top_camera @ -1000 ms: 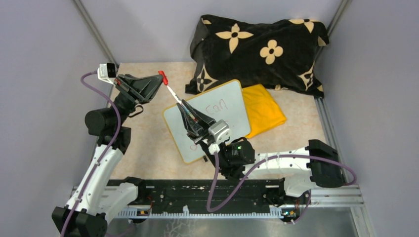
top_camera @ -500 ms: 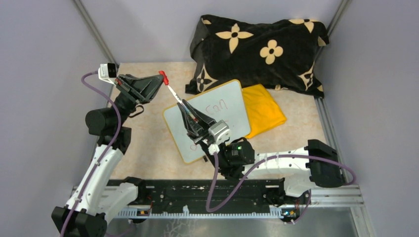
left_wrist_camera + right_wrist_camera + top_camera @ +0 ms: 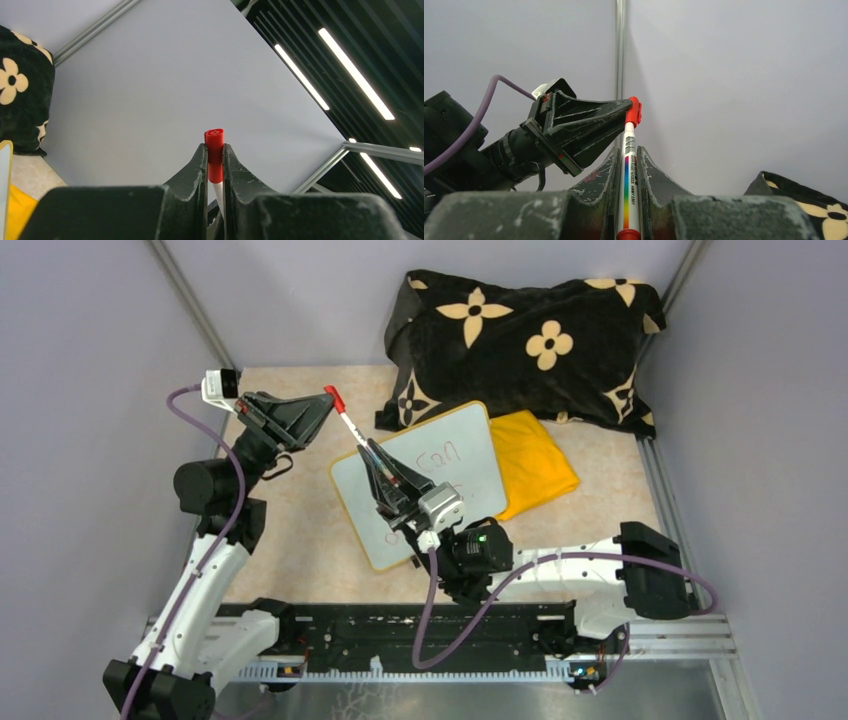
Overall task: Write a sentence on the whiteboard
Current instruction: Close the whiteboard marker at the center of the board.
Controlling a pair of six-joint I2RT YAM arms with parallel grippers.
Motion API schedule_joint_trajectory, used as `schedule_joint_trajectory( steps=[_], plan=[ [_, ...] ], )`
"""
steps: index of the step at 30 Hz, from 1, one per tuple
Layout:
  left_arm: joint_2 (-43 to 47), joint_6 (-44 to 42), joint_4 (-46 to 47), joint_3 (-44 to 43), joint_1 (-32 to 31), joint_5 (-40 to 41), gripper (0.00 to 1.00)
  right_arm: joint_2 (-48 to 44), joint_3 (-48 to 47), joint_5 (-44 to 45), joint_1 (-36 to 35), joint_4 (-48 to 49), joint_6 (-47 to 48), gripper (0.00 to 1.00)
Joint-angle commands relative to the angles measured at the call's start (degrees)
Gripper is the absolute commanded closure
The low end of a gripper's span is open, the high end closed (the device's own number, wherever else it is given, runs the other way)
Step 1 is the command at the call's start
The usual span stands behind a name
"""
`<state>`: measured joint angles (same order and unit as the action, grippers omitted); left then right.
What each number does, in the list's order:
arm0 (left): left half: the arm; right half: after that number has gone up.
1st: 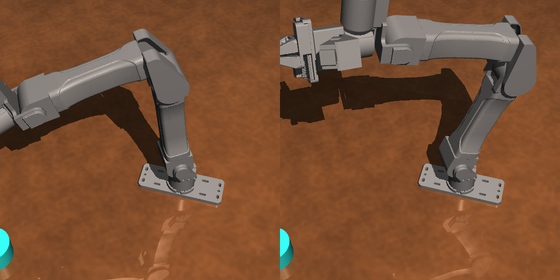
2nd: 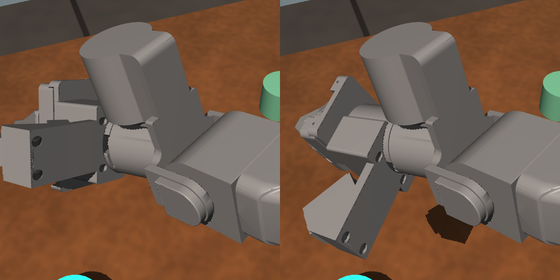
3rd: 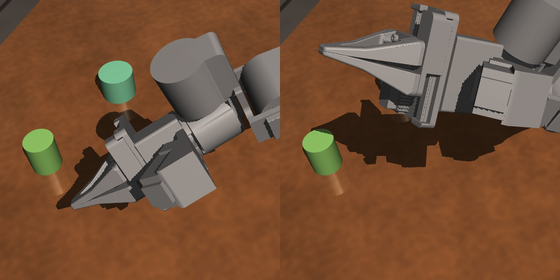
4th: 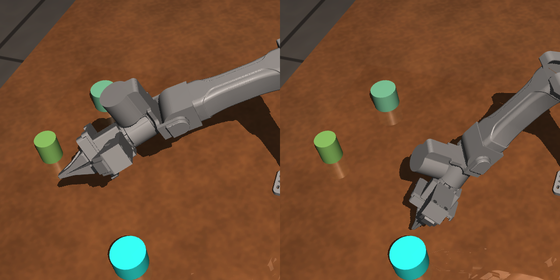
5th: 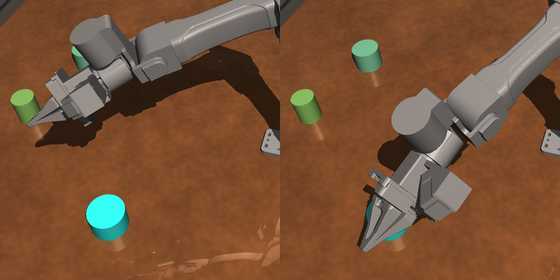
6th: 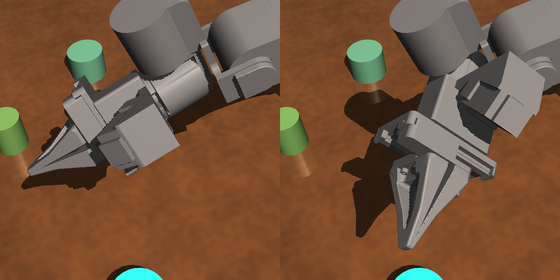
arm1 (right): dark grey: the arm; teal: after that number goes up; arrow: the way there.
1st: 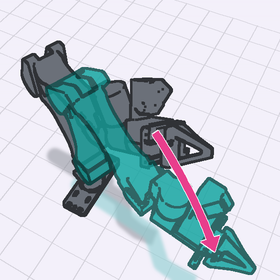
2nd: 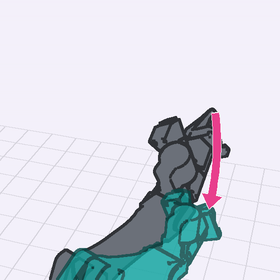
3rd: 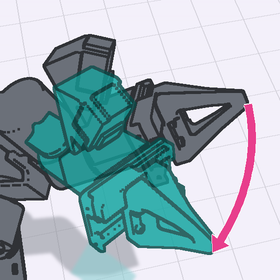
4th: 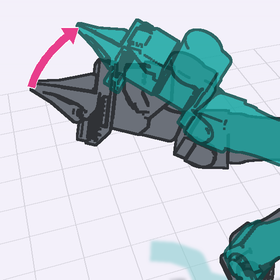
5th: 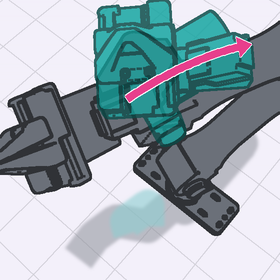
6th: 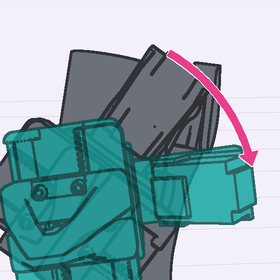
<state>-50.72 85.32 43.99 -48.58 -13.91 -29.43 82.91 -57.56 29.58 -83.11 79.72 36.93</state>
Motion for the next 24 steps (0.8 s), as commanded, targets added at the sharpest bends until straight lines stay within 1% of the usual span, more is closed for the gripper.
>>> schedule_joint_trajectory(
  steps=[1, 9, 18, 24],
  plan=[
    [0.7, -0.84, -0.11, 0.13, -0.82, -0.37, 1.0, 0.76, -3.66, 0.25, -0.48, 2.85, 1.08, 1.0],
    [1.0, 0.37, 0.87, 1.02, -2.26, 1.57, 1.0, 3.58, -5.5, 1.5, -0.43, 8.96, 4.73, 1.0],
    [1.15, -0.12, 0.75, 1.74, -5.22, 4.34, 1.0, 7.92, -9.21, 4.71, -0.4, 18.36, 8.38, 1.0],
    [0.96, -0.89, 0.52, 1.46, -6.84, 5.24, 1.0, 8.55, -9.83, 4.86, -0.44, 18.84, 8.43, 1.0]
  ],
)
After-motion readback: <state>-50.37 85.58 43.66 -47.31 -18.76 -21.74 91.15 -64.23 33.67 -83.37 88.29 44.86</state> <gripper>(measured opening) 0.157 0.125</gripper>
